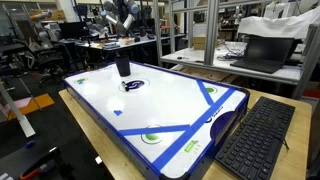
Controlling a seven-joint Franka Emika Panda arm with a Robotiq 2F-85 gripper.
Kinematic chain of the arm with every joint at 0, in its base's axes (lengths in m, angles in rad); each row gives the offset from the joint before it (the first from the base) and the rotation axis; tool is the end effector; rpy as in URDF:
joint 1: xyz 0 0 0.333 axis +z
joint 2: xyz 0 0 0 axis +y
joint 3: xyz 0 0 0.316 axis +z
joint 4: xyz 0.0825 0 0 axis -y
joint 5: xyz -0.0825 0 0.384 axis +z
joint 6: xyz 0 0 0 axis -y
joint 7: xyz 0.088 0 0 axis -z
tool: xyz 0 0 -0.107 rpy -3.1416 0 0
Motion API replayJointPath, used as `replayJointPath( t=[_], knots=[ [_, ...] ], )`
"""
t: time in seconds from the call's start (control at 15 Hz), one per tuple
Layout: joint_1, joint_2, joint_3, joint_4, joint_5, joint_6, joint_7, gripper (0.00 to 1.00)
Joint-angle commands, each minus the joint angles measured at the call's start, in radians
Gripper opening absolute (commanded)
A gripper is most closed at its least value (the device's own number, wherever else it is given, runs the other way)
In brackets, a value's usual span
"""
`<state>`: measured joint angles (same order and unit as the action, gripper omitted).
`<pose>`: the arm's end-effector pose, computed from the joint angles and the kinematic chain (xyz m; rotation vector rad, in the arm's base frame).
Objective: Put the marker into the cup
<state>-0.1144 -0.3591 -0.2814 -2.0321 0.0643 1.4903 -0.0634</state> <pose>0.3906 -0.1729 0.5738 -2.8977 0.4480 0.2290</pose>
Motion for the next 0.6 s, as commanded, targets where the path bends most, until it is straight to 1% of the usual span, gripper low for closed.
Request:
replayJointPath(
  t=[0.0,0.4,0.53],
  knots=[
    [-0.027,0.003,0.022,0.005,0.007,-0.001,-0.008,1.00],
    [-0.027,0.001,0.022,0.007,0.007,-0.002,-0.008,1.00],
    [-0.017,0.015,0.030,0.018,0.003,0.003,-0.023,1.00]
  ],
)
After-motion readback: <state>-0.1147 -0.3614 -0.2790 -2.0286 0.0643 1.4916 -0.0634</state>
